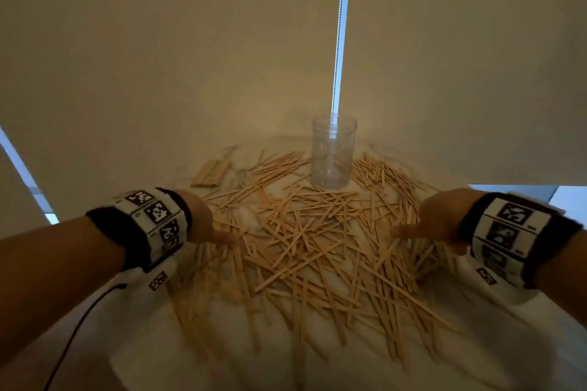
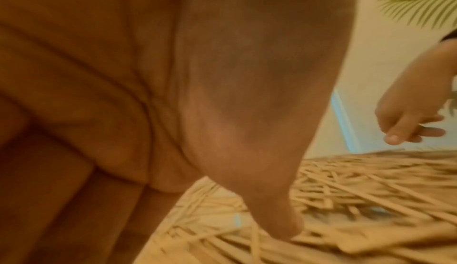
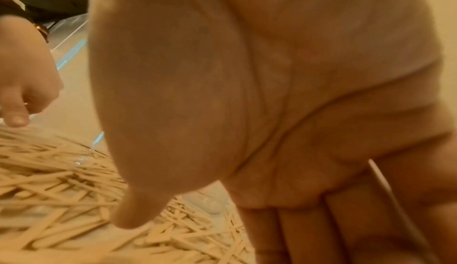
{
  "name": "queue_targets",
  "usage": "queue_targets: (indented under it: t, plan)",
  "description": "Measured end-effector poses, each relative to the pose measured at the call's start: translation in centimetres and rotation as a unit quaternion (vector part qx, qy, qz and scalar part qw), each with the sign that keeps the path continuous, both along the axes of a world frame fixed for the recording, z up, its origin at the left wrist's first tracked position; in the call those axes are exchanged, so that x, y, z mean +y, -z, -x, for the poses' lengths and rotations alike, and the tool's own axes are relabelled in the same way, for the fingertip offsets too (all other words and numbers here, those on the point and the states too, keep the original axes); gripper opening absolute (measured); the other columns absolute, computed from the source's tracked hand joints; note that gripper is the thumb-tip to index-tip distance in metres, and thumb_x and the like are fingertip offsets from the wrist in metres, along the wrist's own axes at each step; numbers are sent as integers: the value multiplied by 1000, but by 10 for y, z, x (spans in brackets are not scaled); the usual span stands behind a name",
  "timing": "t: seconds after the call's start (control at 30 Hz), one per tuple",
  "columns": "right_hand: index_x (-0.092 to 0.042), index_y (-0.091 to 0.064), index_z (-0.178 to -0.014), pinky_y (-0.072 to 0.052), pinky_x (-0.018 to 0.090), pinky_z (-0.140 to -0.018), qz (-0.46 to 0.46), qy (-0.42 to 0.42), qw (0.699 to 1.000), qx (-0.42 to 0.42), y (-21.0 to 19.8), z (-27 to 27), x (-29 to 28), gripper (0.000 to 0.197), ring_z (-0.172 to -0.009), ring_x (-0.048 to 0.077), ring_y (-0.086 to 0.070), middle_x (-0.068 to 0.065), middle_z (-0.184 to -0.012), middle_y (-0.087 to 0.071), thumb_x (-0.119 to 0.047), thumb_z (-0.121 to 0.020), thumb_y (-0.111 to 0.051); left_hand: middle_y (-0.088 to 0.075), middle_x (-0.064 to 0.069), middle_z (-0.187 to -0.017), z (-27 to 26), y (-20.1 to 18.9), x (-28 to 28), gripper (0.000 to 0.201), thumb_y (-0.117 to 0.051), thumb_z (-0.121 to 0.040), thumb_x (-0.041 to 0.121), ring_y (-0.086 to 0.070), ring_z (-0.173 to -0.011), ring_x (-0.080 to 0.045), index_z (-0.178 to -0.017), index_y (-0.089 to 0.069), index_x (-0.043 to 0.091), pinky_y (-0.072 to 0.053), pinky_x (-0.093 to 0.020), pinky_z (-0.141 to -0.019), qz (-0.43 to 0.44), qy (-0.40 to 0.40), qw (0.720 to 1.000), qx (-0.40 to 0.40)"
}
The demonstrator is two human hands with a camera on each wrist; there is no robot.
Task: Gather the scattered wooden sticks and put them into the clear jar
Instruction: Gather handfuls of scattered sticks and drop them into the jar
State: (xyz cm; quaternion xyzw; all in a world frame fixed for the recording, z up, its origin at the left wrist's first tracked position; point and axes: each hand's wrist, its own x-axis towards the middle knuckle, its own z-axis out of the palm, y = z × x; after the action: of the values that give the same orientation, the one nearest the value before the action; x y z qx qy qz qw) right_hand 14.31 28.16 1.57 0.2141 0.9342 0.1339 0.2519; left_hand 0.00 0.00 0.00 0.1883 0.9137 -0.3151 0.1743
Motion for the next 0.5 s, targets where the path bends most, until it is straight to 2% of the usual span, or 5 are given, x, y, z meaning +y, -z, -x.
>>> queue_targets:
  t: [0.17, 0.23, 0.37, 0.43, 0.5]
  plan:
    - [-10, -69, -110, -43, 28, -91, -34, 5, 999, -12, 25, 3, 6, 89, -98, 16, -62, 4, -103, -68, -84, -83, -27, -63, -8, -96, 5, 39, 13, 92, -27, -85, 84, -64, -104, -25, -120, -65, 8, -49, -35, -95, -59, 1, 998, -17]
    - [-15, -70, -99, -44, 28, -87, 7, 13, 1000, 13, 31, 8, 9, 77, -95, 16, -63, 2, -100, -69, -82, -84, -35, -62, -10, -90, 5, 40, 23, 87, -30, -89, 79, -62, -98, -27, -118, -64, 5, -48, -35, -91, -99, 5, 995, -20]
    - [-17, -54, -66, -42, 21, -61, 73, 13, 995, 69, 25, 16, 5, 55, -55, 9, -47, -3, -63, -52, -64, -93, -47, -50, -4, -74, 1, 34, 38, 69, -38, -93, 71, -52, -84, -22, -90, -63, 7, -44, -33, -81, -129, -8, 991, -19]
    - [-15, -48, -63, -43, 25, -63, 62, 12, 996, 70, 25, 22, -1, 59, -57, 11, -46, -2, -64, -47, -65, -94, -42, -53, -3, -75, 6, 34, 37, 62, -46, -92, 69, -54, -83, -22, -78, -59, 10, -47, -34, -80, -169, -40, 984, -25]
    - [-12, -52, -64, -44, 28, -74, 42, 3, 997, 71, 31, 27, -5, 68, -69, 16, -55, 0, -66, -51, -72, -91, -38, -61, -4, -87, 9, 36, 36, 51, -57, -92, 58, -61, -90, -23, -94, -66, 8, -50, -32, -81, -228, -69, 970, -36]
